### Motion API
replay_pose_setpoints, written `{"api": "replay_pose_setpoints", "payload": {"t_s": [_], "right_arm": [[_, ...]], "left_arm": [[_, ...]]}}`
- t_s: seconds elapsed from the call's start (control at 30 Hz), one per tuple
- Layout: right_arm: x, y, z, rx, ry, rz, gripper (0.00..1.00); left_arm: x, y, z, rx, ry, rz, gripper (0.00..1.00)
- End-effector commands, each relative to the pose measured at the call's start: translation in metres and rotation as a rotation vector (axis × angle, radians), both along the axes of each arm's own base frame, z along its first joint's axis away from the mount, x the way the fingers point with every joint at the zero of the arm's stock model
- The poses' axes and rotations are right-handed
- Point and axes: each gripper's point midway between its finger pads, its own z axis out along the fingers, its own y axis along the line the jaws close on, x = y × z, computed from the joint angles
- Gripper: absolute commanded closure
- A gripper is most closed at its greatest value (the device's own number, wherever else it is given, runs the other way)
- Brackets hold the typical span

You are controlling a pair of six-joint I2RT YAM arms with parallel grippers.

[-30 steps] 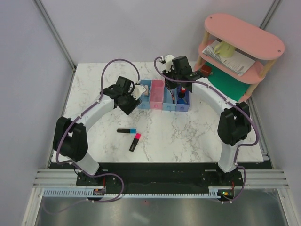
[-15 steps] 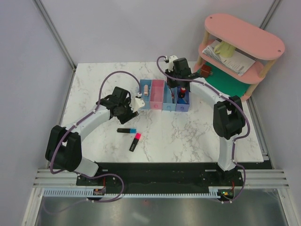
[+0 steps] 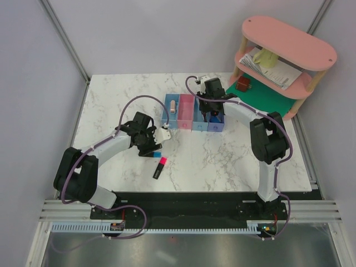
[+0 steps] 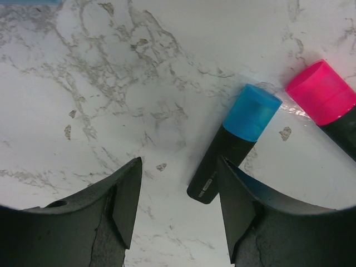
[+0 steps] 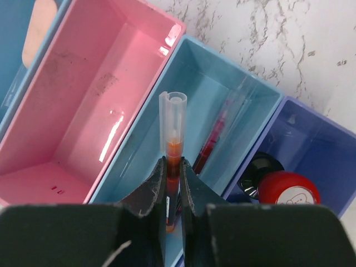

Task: Sort the stationery into containers
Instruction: Place the pen in the storage box, then pick up the pen from the center of the board.

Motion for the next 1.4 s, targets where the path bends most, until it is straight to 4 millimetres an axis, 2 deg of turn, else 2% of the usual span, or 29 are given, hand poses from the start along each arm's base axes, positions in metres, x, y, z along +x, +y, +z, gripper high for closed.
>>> {"api": "replay_pose_setpoints", "payload": {"t_s": [0.0, 0.07, 0.1, 0.2, 0.4, 0.5, 0.6, 0.83, 0.97, 1.17, 1.27, 1.3, 1.37], "right_arm": [[0.002, -0.006, 0.004, -0.012, -0.025, -0.013, 0.89], [0.002, -0.007, 0.005, -0.015, -0.026, -0.008, 0.81], [0.002, -0.008, 0.007, -0.012, -0.027, -0.01, 0.72], [0.0, -0.007, 0.013, -0.026, -0.037, 0.015, 0.6], [-0.004, -0.007, 0.03, -0.04, -0.055, 0.057, 0.49], [-0.004, -0.008, 0.041, -0.048, -0.074, 0.072, 0.47], [-0.006, -0.008, 0.063, -0.048, -0.119, 0.086, 0.46], [-0.019, -0.007, 0.097, -0.068, -0.185, 0.148, 0.44], [-0.04, -0.004, 0.108, -0.082, -0.197, 0.217, 0.43], [-0.075, -0.001, 0.11, -0.109, -0.178, 0.311, 0.42], [-0.088, 0.0, 0.108, -0.111, -0.153, 0.354, 0.41], [-0.091, 0.0, 0.107, -0.109, -0.146, 0.359, 0.41], [-0.096, -0.003, 0.106, -0.112, -0.14, 0.357, 0.41]], "left_arm": [[-0.002, -0.004, -0.001, -0.011, -0.032, -0.105, 0.37], [-0.006, -0.002, -0.004, -0.002, -0.027, -0.125, 0.37], [-0.008, -0.001, -0.006, 0.0, -0.025, -0.13, 0.37], [-0.01, -0.001, -0.003, 0.002, -0.033, -0.148, 0.36], [-0.018, -0.001, 0.006, -0.012, -0.037, -0.174, 0.36], [-0.026, -0.001, 0.004, -0.021, -0.016, -0.181, 0.36], [-0.032, -0.001, -0.003, -0.026, 0.014, -0.171, 0.36], [-0.046, 0.003, -0.02, -0.022, 0.075, -0.161, 0.36], [-0.044, 0.003, -0.033, -0.01, 0.115, -0.135, 0.36], [-0.033, -0.002, -0.044, -0.011, 0.125, -0.117, 0.36], [-0.031, -0.003, -0.05, -0.011, 0.143, -0.113, 0.45], [-0.032, -0.004, -0.051, -0.013, 0.149, -0.113, 0.53], [-0.033, -0.006, -0.053, -0.019, 0.162, -0.107, 0.64]]}}
